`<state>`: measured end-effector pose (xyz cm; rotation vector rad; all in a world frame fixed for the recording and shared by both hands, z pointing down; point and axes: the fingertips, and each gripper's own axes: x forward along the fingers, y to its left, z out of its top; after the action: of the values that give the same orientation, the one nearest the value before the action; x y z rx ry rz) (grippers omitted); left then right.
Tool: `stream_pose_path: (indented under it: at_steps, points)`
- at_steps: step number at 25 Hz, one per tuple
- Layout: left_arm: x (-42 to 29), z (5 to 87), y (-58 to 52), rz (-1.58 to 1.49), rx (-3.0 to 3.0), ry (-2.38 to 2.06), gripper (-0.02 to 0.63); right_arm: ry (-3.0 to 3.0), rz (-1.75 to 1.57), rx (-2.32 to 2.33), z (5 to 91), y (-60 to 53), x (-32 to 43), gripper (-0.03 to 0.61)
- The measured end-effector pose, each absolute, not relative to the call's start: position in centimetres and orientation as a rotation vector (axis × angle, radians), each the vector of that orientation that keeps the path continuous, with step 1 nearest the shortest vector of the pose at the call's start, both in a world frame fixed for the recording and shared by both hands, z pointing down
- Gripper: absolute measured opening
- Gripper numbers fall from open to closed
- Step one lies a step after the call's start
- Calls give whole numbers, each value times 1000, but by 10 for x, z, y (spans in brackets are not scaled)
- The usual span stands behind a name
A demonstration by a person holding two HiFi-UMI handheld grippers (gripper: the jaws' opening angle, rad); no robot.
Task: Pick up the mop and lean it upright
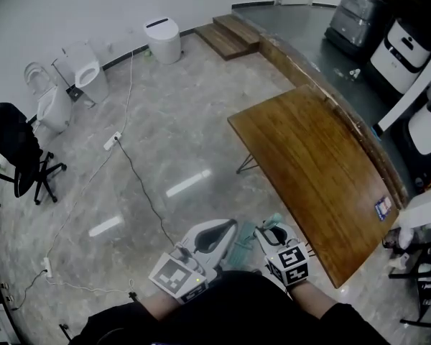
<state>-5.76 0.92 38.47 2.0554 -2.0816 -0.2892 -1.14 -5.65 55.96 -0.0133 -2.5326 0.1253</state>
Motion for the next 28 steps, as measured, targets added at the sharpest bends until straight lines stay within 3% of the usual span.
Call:
stream_pose_path:
  at_steps: [13, 28]
  points:
    - [-176, 389, 64, -335, 2004, -2142, 9, -2562, 87, 32, 544, -39, -142, 104]
    - [-284, 398, 78, -312, 1743, -2381, 9, -2597, 40, -277, 534, -26, -285, 104]
